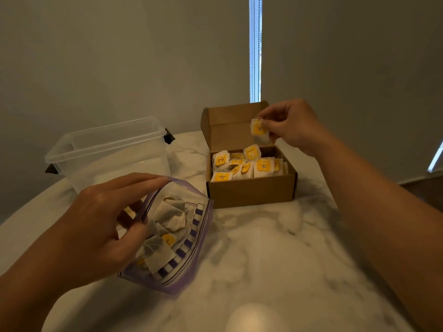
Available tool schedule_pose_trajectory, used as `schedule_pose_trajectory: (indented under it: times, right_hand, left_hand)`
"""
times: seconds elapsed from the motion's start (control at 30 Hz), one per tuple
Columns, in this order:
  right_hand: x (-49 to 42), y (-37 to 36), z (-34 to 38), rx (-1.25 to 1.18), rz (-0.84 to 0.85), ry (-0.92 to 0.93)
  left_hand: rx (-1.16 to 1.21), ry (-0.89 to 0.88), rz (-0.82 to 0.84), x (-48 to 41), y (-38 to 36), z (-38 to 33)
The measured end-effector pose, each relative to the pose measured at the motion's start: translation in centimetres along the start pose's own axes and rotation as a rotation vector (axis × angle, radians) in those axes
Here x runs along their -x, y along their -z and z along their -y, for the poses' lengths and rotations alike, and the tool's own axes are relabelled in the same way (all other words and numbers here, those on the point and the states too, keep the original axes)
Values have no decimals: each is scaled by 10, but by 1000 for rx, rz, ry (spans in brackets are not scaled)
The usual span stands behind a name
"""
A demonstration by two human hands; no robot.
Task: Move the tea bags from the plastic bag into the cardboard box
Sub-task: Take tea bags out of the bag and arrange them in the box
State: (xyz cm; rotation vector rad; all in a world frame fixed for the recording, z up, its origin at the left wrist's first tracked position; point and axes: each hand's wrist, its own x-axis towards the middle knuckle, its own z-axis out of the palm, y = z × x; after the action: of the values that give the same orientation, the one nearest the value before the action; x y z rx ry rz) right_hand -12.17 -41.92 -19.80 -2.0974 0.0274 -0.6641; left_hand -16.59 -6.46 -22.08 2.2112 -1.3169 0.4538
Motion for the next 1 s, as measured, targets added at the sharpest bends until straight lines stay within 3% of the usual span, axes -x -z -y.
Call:
schedule_pose_trajectory:
  times: [0.13, 0.27, 0.47, 0.6, 0.77, 0.9, 1.0]
  right_hand:
    - [-4, -7, 2, 29, 182, 19]
    - [-15, -15, -2, 138, 231, 8]
    - [-19, -25, -18, 252, -92, -34]
    - [4, -16, 8, 110, -140, 33]
    - [59, -22, 49, -162, 122, 61]
    - [101, -36, 71, -493, 588, -44]
    - [120, -52, 81, -496, 900, -64]
  left_hand:
    - [28, 4, 9, -1, 1, 2]
    - [25, 7, 2, 0, 0, 4]
    - [20, 9, -7, -1, 1, 4]
    - [4, 25, -12, 0, 1, 3]
    - [-43, 60, -13, 1, -1, 2]
    - [-69, 75, 3, 1, 0, -1]
    - [-86, 85, 6, 2, 1, -1]
